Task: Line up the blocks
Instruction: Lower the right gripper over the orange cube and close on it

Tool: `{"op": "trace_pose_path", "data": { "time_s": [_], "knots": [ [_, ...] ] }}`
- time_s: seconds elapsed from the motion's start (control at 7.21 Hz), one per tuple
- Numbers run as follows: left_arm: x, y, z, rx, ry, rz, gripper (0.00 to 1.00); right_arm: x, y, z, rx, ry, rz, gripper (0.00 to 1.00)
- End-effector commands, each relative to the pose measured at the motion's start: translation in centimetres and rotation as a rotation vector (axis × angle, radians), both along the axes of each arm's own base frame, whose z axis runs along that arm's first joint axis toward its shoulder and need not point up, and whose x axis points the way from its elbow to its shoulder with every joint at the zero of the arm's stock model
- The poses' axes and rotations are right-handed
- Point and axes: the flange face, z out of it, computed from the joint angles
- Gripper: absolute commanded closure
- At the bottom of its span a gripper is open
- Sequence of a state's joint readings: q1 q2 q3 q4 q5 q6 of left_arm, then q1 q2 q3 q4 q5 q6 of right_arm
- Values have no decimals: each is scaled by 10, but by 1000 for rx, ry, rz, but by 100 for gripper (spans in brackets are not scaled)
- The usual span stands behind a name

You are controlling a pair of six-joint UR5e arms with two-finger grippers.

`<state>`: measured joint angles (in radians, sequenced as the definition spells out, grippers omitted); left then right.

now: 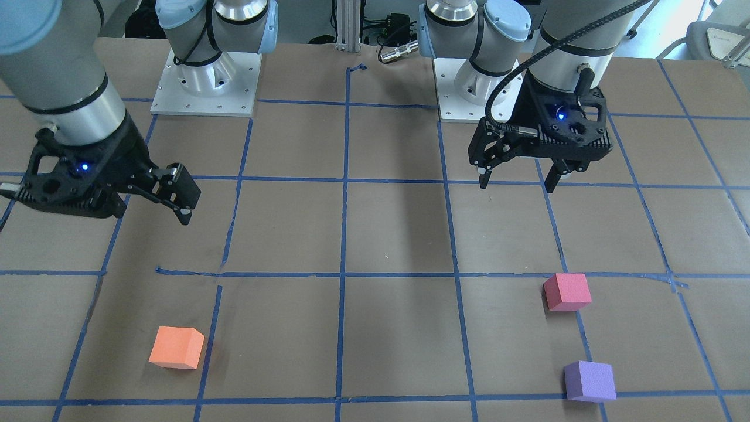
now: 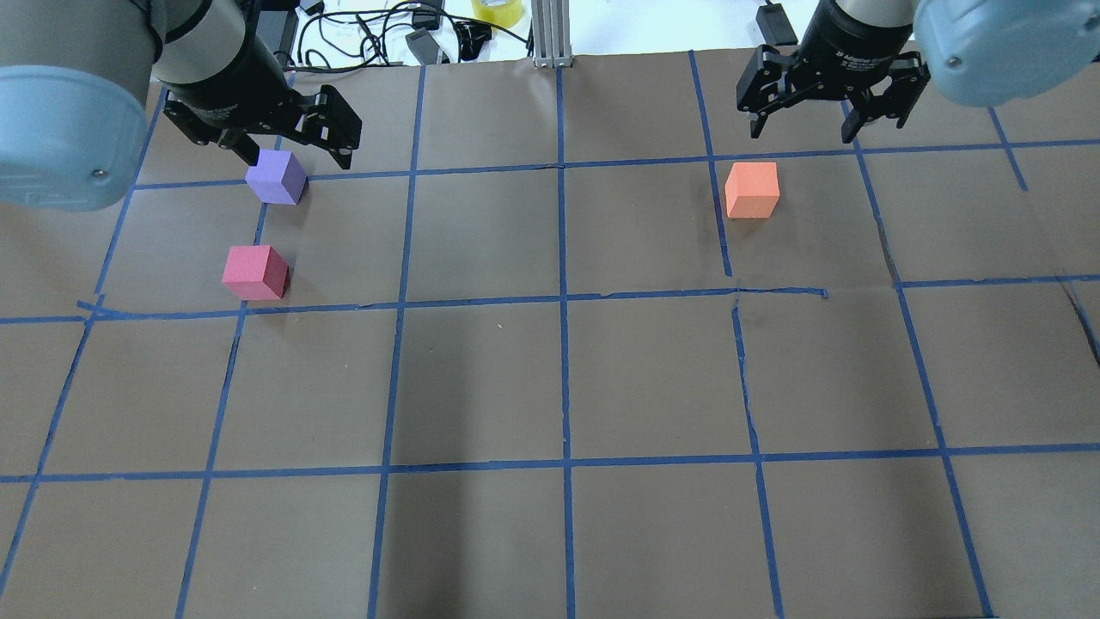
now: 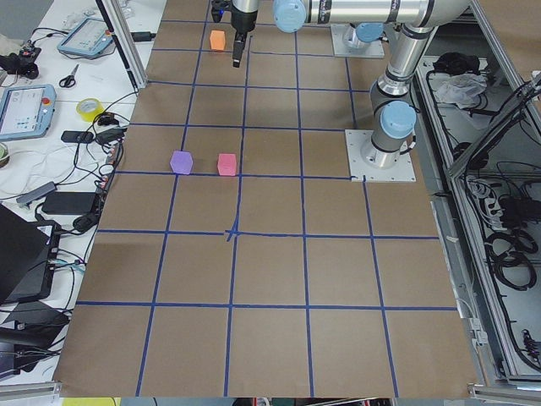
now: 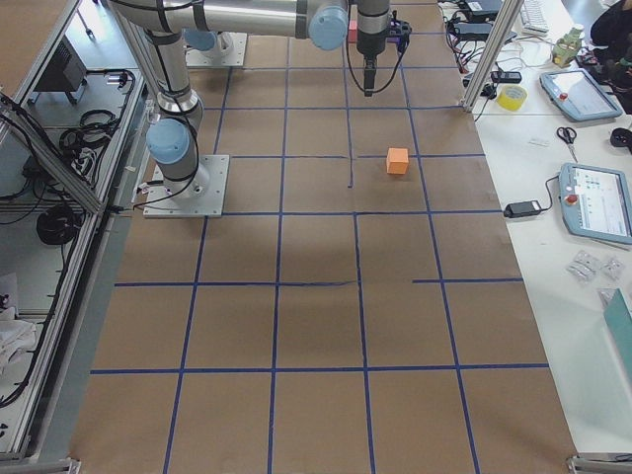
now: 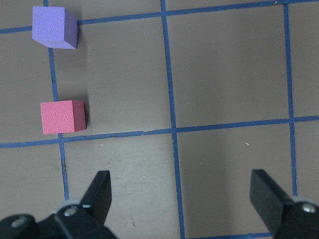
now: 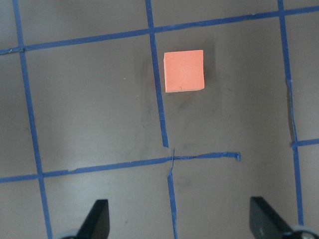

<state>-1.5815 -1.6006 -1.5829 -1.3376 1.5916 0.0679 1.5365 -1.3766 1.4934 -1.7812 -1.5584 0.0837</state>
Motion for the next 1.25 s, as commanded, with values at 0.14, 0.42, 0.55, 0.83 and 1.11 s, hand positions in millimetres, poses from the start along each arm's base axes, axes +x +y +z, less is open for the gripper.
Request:
{"op": "trace_pose_path", "data": {
  "time_s": [0.14, 0.42, 0.55, 0.83, 1.11],
  "knots": [
    [1, -2, -2, 1, 2, 6, 0, -7, -81, -138, 15, 6, 31, 0],
    [1, -2, -2, 0, 1, 3, 0, -14, -110, -192, -19, 9, 30, 0],
    [1, -2, -2, -1, 1, 3, 0, -21, -125, -214, -20, 9, 33, 0],
    [1, -2, -3, 1, 1, 5, 0, -25, -131, -227, -8, 11, 42, 0],
    [1, -2, -3, 1, 1, 3, 0, -25, -126, -237, 20, 12, 56, 4]
  ]
}}
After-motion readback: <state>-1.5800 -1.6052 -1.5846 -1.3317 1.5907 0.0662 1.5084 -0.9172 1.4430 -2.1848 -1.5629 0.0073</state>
